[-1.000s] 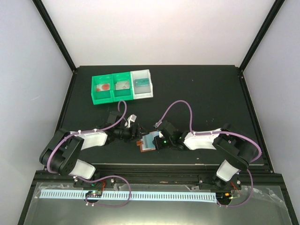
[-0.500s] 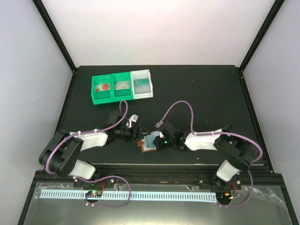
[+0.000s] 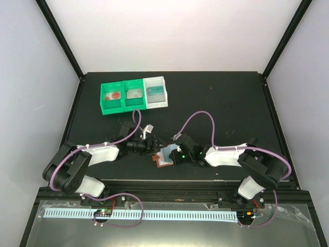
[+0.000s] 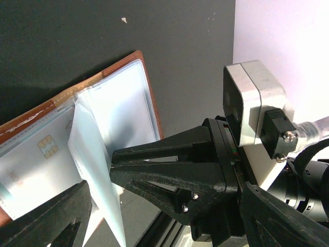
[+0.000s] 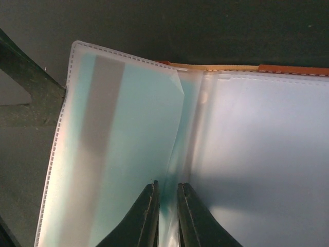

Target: Take the credit cards out of the card holder

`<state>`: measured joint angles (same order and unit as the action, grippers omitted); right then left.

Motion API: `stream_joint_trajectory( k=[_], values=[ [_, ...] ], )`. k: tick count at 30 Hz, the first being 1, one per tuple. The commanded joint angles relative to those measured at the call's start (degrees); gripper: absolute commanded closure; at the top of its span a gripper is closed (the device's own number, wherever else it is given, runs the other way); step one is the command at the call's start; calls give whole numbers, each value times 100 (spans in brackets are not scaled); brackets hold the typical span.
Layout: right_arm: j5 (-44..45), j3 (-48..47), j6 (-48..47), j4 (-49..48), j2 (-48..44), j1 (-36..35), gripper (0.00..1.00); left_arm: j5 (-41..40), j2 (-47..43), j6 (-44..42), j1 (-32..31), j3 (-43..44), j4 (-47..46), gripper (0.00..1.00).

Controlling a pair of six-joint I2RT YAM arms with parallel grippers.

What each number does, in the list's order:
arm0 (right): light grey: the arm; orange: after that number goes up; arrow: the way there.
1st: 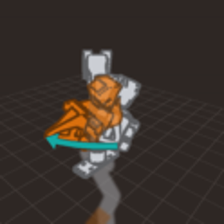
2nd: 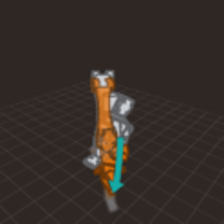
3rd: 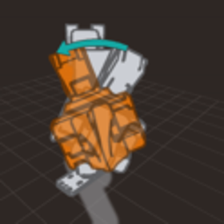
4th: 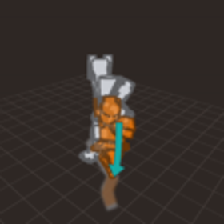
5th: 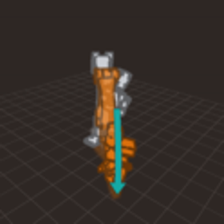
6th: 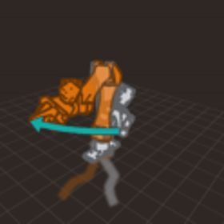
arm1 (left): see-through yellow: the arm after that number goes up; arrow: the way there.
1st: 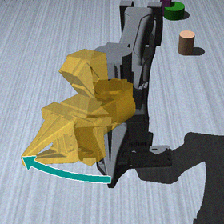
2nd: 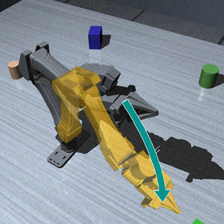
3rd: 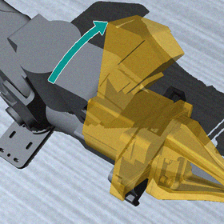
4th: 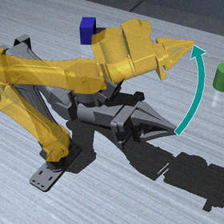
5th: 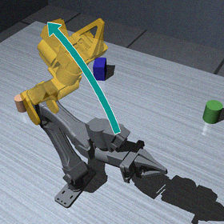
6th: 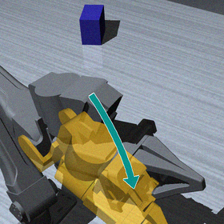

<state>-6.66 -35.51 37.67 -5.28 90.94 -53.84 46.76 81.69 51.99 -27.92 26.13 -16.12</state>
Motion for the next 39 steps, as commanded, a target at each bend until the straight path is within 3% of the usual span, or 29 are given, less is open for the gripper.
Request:
stream_joint_trajectory(
  k=[1,21,33,39],
  values=[
    [261,144,65,-123,-245,41,89,157,8,147,-78,129,-418,19],
    [940,351,33,140,-910,80,82,131,341,461,-375,219,-971,19],
    [986,637,-134,579,-1037,716,59,122,474,501,-510,357,-1026,19],
    [730,764,-242,545,-972,955,56,110,495,533,-544,362,-1076,19]
  ],
)
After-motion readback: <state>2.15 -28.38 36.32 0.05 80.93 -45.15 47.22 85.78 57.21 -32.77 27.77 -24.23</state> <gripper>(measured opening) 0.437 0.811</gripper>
